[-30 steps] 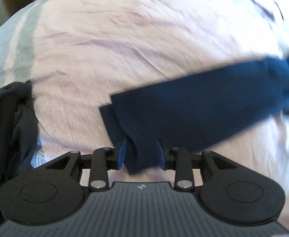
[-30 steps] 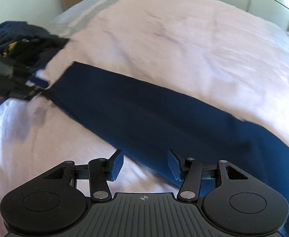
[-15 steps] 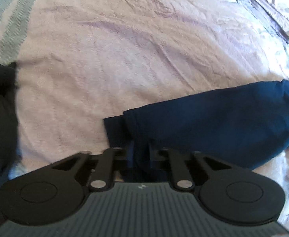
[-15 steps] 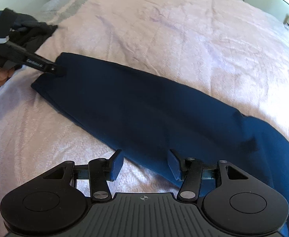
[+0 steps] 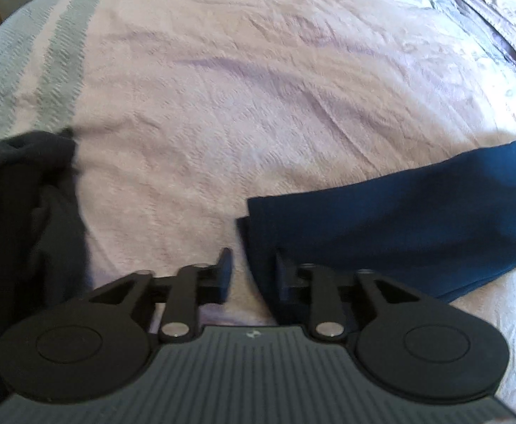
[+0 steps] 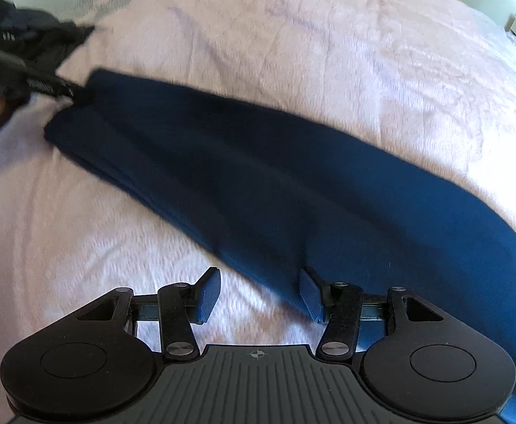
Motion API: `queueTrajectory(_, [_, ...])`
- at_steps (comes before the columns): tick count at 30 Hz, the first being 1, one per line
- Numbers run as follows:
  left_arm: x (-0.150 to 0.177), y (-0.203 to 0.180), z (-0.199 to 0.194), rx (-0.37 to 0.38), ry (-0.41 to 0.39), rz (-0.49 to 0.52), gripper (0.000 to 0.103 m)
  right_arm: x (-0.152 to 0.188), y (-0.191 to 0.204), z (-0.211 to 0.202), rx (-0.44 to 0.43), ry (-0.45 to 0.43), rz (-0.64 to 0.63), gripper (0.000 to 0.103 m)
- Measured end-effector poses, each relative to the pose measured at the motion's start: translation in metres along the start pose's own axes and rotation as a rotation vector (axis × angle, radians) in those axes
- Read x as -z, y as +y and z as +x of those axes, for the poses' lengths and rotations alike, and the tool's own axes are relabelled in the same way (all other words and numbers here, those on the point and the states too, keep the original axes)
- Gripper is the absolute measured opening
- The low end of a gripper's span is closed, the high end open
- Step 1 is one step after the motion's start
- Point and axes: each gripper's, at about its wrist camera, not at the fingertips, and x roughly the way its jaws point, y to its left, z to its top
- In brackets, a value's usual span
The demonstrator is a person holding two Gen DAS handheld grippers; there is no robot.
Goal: Fold clothes
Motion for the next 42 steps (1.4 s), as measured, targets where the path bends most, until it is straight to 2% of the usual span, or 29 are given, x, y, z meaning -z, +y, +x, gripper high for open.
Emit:
queueTrajectory(3, [0.002, 0.0, -0.028, 0.014, -0.04, 0.028, 0.037, 0.002, 0.003, 0.005, 0.015, 0.02, 0.008, 0.053])
queueTrajectory(4, [0.003, -0.001, -0.037, 0.012, -0.052, 0.043, 0.032, 0.002, 0.006, 0.007, 0.018, 0.02, -0.002, 0.053])
queueTrajectory(6, [0.007, -0.002, -0.053, 0.003, -0.082, 0.062, 0.032, 0.0, 0.03, 0.013, 0.01, -0.023, -0.092, 0.053])
queueTrajectory(10, [0.014, 0.003, -0.072, -0.018, -0.091, 0.069, 0.032, -0.005, 0.077, 0.025, -0.008, -0.108, -0.271, 0.053])
queueTrajectory(14, [0.027, 0.0, -0.089, -0.032, -0.1, 0.12, 0.033, -0.011, 0.123, 0.037, -0.025, -0.194, -0.45, 0.053])
queueTrajectory(19, [0.048, -0.008, -0.097, -0.044, -0.115, 0.199, 0.035, -0.017, 0.182, 0.053, -0.048, -0.301, -0.674, 0.053])
queueTrajectory(21, [0.056, -0.009, -0.098, -0.05, -0.12, 0.196, 0.035, -0.02, 0.204, 0.059, -0.052, -0.343, -0.758, 0.053])
queueTrajectory(26, [0.062, -0.004, -0.103, -0.059, -0.121, 0.167, 0.035, -0.019, 0.224, 0.075, 0.014, -0.43, -0.85, 0.053])
queueTrajectory(28, [0.064, -0.002, -0.105, -0.068, -0.122, 0.166, 0.035, -0.023, 0.226, 0.079, 0.016, -0.435, -0.835, 0.053])
queueTrajectory(29, [0.064, -0.002, -0.107, -0.071, -0.124, 0.165, 0.035, -0.024, 0.225, 0.078, 0.011, -0.441, -0.82, 0.039])
queueTrajectory(30, [0.063, -0.002, -0.108, -0.073, -0.126, 0.165, 0.036, -0.026, 0.223, 0.075, -0.01, -0.438, -0.798, 0.019])
queueTrajectory(31, [0.062, -0.003, -0.109, -0.073, -0.129, 0.17, 0.036, -0.028, 0.221, 0.072, -0.029, -0.438, -0.771, 0.018])
queueTrajectory(32, [0.061, -0.004, -0.111, -0.074, -0.133, 0.176, 0.036, -0.03, 0.215, 0.065, -0.046, -0.451, -0.734, 0.013])
queueTrajectory(35, [0.053, -0.015, -0.111, -0.066, -0.135, 0.202, 0.036, -0.043, 0.192, 0.035, -0.118, -0.501, -0.579, 0.012])
queueTrajectory(37, [0.046, -0.027, -0.111, -0.048, -0.138, 0.222, 0.036, -0.052, 0.164, 0.006, -0.174, -0.542, -0.431, 0.012])
queueTrajectory(39, [0.037, -0.047, -0.109, -0.017, -0.144, 0.259, 0.037, -0.058, 0.123, -0.028, -0.204, -0.602, -0.277, 0.012])
queueTrajectory(42, [0.024, -0.082, -0.102, 0.038, -0.143, 0.32, 0.038, -0.047, 0.038, -0.082, -0.215, -0.696, -0.001, 0.012])
